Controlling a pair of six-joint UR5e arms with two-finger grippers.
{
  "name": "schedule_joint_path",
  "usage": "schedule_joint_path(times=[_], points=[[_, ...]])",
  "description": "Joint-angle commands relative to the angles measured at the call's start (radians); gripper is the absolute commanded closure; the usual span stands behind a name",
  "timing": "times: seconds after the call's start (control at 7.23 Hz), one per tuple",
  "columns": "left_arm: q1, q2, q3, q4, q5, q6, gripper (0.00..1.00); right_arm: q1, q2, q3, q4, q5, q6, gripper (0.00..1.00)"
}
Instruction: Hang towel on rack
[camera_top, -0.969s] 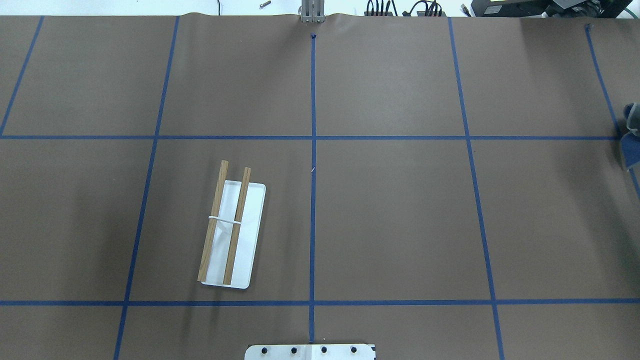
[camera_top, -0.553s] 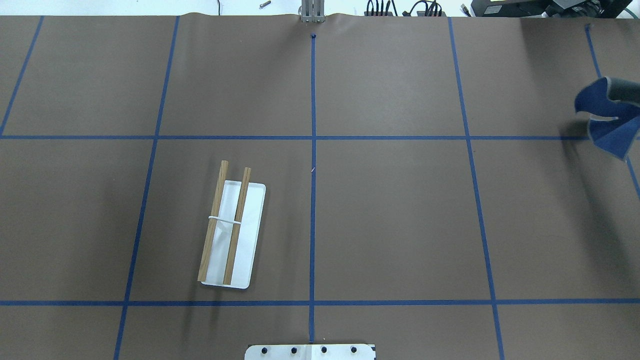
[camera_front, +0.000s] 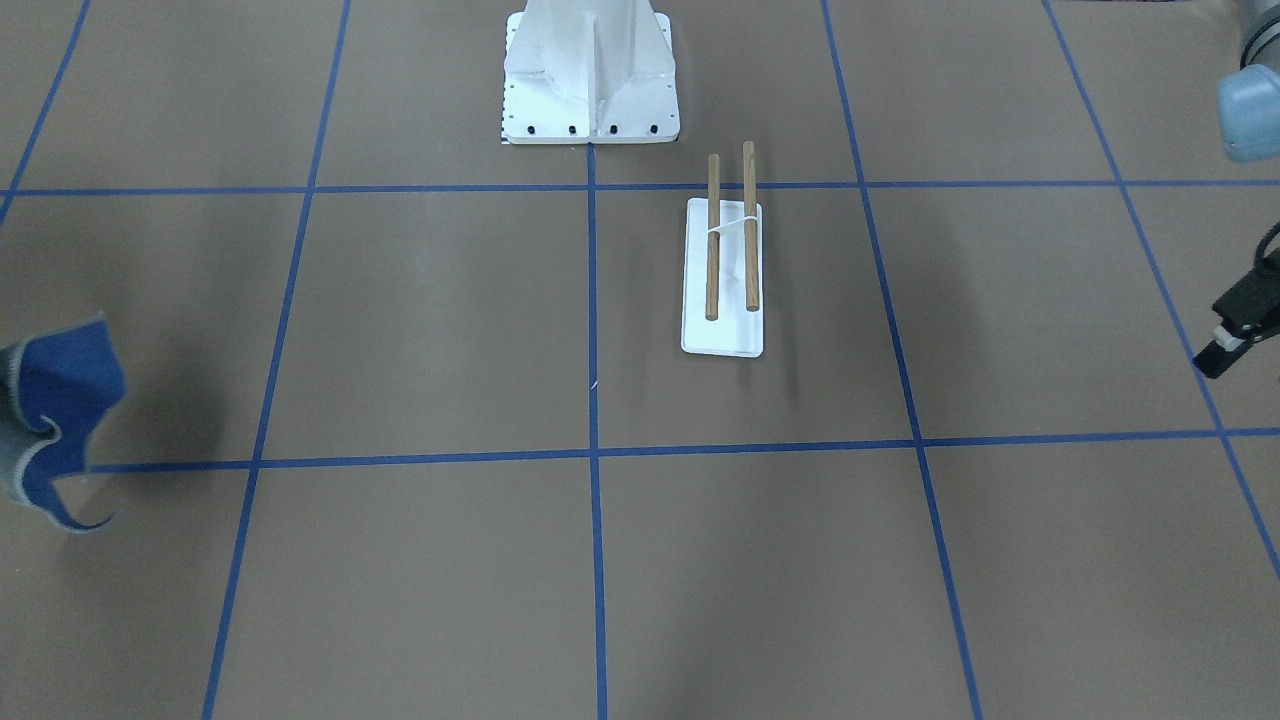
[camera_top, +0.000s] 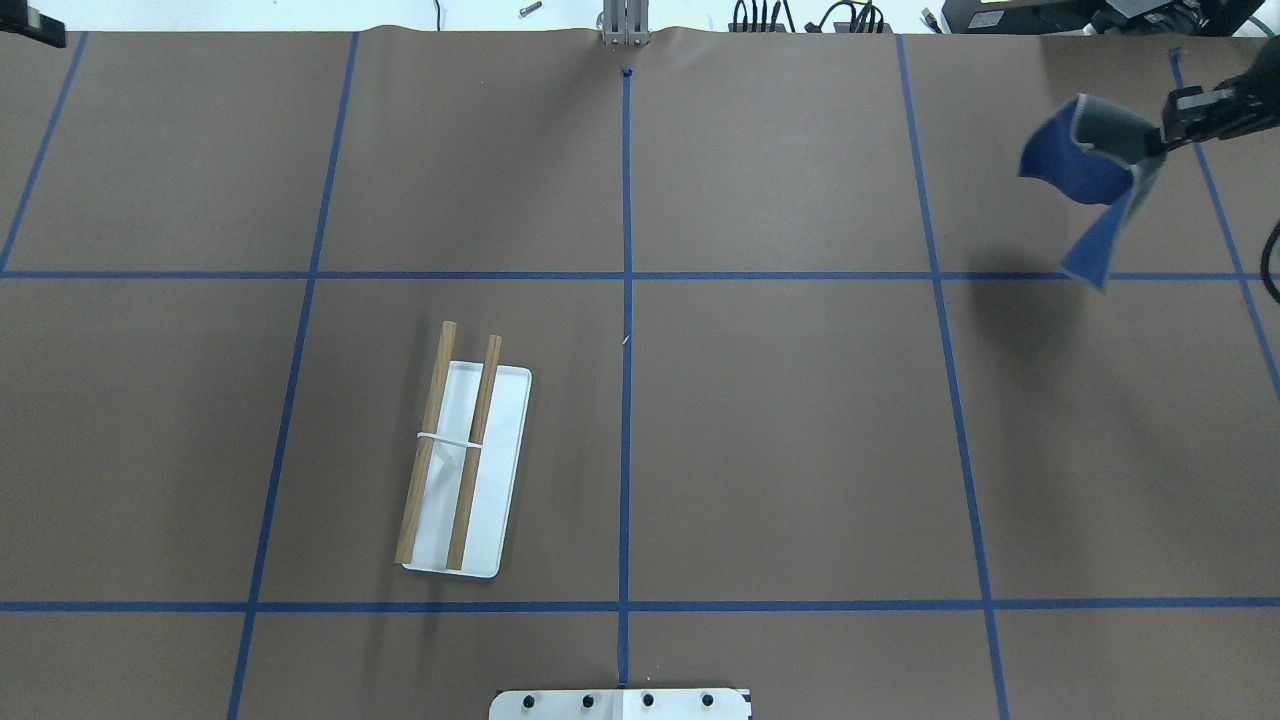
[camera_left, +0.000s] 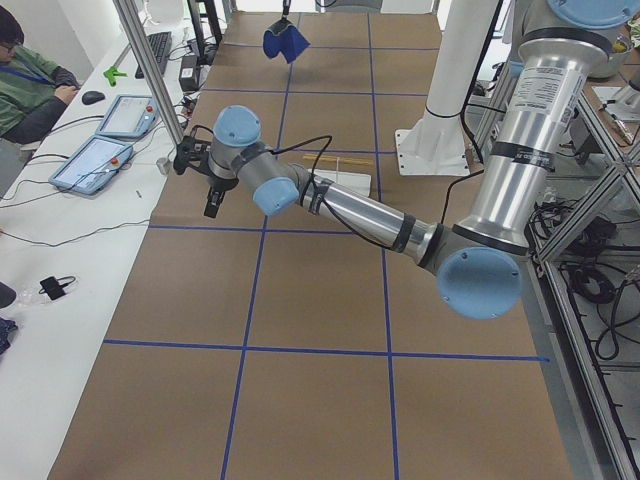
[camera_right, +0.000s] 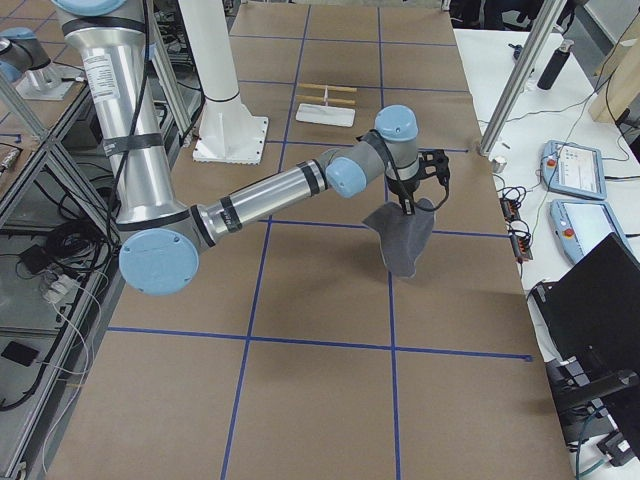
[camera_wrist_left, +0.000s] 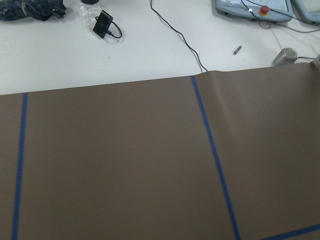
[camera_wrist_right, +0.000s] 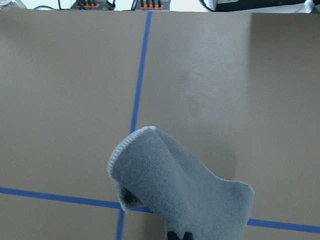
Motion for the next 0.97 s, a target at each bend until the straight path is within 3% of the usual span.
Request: schedule_joint_path(times=[0.0,0.28,0.42,0.69,0.83], points=[[0.144,-0.123,0.003,0.001,0.008,-0.349,0.01,-0.135,0.153,0.015,0.001,-0.059,0.197,1.00],[0.256,-0.217,0.005,-0.006,0.008,-0.555,0.02,-0.258,0.241,0.055,0.001,-0.172,0.199,1.00],[0.322,-0.249,0.013,-0.068,0.031,-0.613,0.01,-0.311,0.282,0.055,0.001,-0.219,0.224,1.00],[0.433,-0.262,0.014,-0.185,0.146,-0.683,0.02,-0.439,0.353,0.057,0.012,-0.343,0.320,1.00],[0.454,-0.285,0.016,-0.208,0.159,-0.735,0.02,-0.503,0.355,0.076,0.035,-0.412,0.361,1.00]])
